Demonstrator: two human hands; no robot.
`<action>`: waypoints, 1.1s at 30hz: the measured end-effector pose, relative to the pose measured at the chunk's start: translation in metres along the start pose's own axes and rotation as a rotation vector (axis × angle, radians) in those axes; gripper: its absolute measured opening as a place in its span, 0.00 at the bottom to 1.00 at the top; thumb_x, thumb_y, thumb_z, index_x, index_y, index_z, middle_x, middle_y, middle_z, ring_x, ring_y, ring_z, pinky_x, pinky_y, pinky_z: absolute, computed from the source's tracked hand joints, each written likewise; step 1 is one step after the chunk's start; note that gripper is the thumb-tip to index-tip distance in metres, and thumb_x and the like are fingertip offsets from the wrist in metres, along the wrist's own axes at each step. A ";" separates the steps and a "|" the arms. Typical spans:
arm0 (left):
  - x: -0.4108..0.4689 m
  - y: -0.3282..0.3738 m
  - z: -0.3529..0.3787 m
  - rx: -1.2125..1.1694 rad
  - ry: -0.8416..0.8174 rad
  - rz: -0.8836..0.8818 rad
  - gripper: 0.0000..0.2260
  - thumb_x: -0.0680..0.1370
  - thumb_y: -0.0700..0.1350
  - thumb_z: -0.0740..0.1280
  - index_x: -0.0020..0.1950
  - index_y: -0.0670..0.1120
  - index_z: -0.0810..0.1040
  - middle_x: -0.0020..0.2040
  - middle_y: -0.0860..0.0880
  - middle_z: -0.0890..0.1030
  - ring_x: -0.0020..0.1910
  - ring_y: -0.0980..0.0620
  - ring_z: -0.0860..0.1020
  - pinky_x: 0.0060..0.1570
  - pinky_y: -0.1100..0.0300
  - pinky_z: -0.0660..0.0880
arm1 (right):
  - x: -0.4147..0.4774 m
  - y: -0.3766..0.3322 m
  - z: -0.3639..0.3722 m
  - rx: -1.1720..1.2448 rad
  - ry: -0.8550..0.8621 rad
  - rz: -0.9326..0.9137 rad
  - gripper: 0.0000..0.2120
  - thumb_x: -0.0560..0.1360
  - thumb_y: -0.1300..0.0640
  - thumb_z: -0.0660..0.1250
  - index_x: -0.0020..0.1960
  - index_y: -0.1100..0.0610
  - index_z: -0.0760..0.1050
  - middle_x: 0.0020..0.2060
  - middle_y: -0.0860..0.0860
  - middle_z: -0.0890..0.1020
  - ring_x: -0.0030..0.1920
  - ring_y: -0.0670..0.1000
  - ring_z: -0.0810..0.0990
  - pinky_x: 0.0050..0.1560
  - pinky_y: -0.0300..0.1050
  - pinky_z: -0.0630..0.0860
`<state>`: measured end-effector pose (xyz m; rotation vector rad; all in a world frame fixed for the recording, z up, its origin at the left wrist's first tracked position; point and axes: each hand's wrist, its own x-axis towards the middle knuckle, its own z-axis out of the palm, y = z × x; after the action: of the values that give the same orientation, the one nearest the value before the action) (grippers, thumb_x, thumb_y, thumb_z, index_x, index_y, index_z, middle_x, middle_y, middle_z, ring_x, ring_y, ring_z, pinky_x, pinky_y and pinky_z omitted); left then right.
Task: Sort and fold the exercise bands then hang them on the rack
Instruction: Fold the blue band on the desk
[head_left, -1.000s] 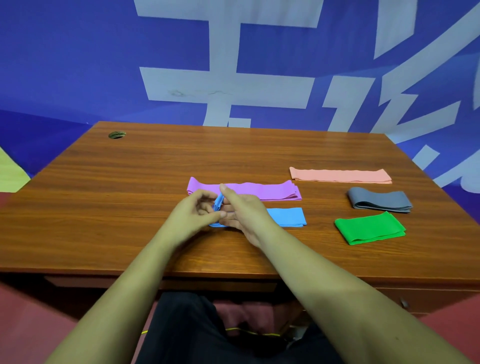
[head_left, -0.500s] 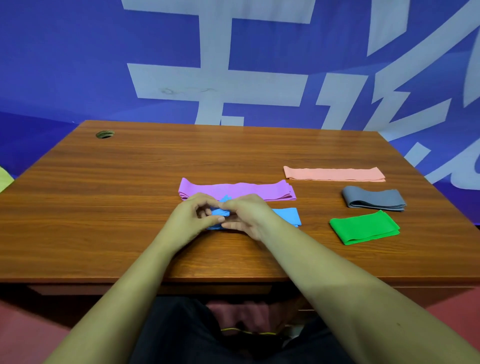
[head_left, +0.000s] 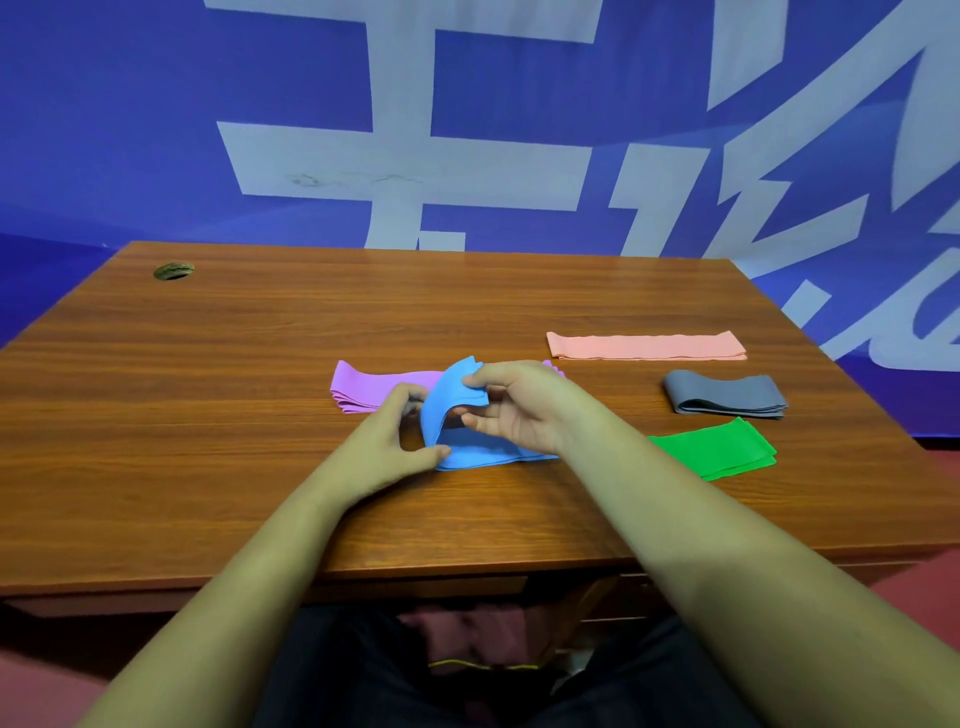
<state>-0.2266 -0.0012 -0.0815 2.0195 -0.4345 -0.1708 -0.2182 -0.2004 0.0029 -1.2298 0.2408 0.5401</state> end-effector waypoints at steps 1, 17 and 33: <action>0.001 -0.001 0.003 0.004 0.000 -0.004 0.28 0.67 0.54 0.75 0.63 0.52 0.68 0.59 0.55 0.79 0.63 0.59 0.75 0.66 0.62 0.67 | -0.001 -0.002 -0.003 0.014 0.003 -0.004 0.04 0.75 0.68 0.65 0.50 0.65 0.76 0.44 0.61 0.80 0.39 0.58 0.83 0.39 0.46 0.81; -0.002 -0.005 0.004 0.203 0.078 0.059 0.28 0.67 0.59 0.68 0.65 0.53 0.70 0.59 0.56 0.74 0.59 0.63 0.72 0.58 0.74 0.63 | -0.003 0.008 -0.044 -0.250 0.240 -0.069 0.04 0.73 0.68 0.69 0.44 0.61 0.75 0.40 0.58 0.78 0.36 0.52 0.82 0.41 0.47 0.83; -0.003 -0.015 -0.004 0.227 0.027 0.026 0.25 0.69 0.46 0.76 0.62 0.55 0.69 0.57 0.55 0.75 0.56 0.57 0.74 0.58 0.65 0.70 | -0.001 0.026 -0.049 -0.755 0.493 -0.099 0.04 0.72 0.61 0.72 0.41 0.58 0.78 0.37 0.57 0.82 0.27 0.47 0.78 0.29 0.40 0.73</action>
<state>-0.2242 0.0098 -0.0930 2.2344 -0.4802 -0.0808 -0.2271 -0.2401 -0.0345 -2.0984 0.4078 0.2262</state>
